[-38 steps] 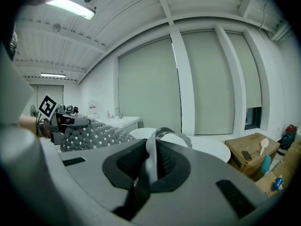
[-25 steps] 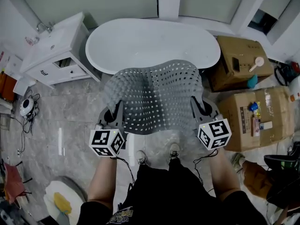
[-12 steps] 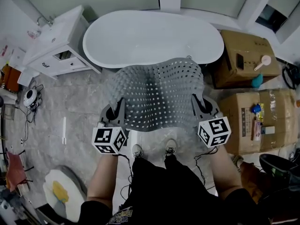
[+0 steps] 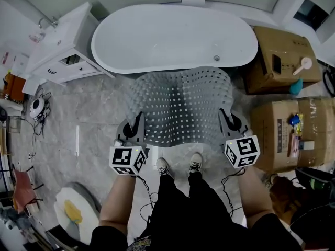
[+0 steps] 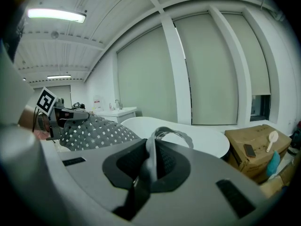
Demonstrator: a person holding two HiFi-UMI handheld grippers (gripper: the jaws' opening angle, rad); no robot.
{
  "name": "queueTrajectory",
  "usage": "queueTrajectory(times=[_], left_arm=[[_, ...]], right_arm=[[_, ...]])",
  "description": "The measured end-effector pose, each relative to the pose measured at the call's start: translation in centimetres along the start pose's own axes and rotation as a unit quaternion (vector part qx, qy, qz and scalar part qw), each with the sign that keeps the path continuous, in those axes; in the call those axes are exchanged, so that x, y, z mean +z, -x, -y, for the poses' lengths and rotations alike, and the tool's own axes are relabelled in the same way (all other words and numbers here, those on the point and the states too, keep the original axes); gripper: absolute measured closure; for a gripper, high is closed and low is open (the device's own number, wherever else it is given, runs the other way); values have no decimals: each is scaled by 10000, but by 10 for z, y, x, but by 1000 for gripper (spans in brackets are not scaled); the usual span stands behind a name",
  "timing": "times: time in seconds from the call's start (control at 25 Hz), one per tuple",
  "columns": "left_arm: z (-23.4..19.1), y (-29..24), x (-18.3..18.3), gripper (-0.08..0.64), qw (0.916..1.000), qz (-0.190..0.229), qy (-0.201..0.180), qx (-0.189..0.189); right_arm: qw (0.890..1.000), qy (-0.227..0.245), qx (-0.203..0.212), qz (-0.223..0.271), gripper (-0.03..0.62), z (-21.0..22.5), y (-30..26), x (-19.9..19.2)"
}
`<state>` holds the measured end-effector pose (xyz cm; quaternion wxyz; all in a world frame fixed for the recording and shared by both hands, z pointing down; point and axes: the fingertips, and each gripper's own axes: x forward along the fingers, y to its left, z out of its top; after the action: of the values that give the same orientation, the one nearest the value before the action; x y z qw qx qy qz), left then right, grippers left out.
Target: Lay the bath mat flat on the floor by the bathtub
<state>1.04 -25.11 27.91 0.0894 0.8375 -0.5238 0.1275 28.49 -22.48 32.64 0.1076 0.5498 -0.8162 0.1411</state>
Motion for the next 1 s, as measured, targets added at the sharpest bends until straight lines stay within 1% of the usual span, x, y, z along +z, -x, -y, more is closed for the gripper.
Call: queueTrajectory(times=[0.2, 0.64, 1.0], left_arm=[[-15, -16, -29, 531, 9999, -118, 42, 6], [-54, -46, -89, 531, 9995, -263, 3, -186], [-79, -75, -158, 531, 9988, -416, 50, -239]], right_arm=[[9999, 54, -89, -117, 563, -5, -20, -22], [9990, 15, -302, -319, 563, -25, -66, -68], [9977, -57, -459, -497, 563, -27, -103, -131]])
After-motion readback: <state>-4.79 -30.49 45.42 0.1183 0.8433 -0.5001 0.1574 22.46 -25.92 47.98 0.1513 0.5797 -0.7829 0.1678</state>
